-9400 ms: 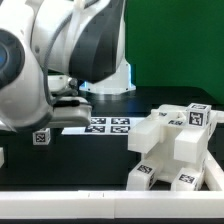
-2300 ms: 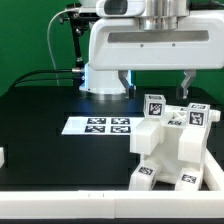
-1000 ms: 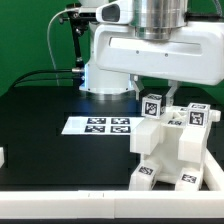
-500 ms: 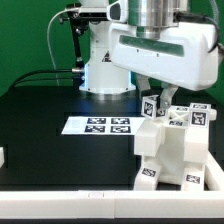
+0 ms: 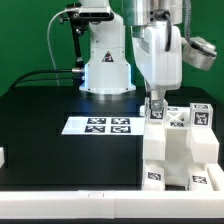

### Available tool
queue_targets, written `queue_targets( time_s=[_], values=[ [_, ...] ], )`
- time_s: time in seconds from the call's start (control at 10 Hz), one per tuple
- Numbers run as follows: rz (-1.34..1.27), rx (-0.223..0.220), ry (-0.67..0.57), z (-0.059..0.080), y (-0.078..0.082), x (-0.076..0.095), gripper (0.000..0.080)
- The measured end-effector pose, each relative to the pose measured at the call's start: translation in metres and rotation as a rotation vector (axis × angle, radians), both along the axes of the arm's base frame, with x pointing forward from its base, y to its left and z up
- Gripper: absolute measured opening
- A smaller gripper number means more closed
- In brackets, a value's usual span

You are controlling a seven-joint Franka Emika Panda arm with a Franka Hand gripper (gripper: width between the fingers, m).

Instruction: Assemble chair

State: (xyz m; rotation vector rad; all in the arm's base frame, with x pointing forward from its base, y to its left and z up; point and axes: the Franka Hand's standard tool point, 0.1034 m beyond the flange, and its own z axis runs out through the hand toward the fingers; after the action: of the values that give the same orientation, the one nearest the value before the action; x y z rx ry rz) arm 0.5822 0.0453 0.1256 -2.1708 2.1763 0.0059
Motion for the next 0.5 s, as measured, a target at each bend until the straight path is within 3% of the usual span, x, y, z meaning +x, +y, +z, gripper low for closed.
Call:
queue_targets(
  time_s=[0.3, 0.4, 0.5],
  values=[
    [0.021, 0.0, -0.004, -0.0003, 0.0007, 0.0003, 0.0283],
    [0.024, 0.0, -0.004, -0.0006, 0.001, 0.0002, 0.0496],
    [0.026, 0.0, -0.004, -0.0008, 0.0012, 0.0001, 0.0496]
  ],
)
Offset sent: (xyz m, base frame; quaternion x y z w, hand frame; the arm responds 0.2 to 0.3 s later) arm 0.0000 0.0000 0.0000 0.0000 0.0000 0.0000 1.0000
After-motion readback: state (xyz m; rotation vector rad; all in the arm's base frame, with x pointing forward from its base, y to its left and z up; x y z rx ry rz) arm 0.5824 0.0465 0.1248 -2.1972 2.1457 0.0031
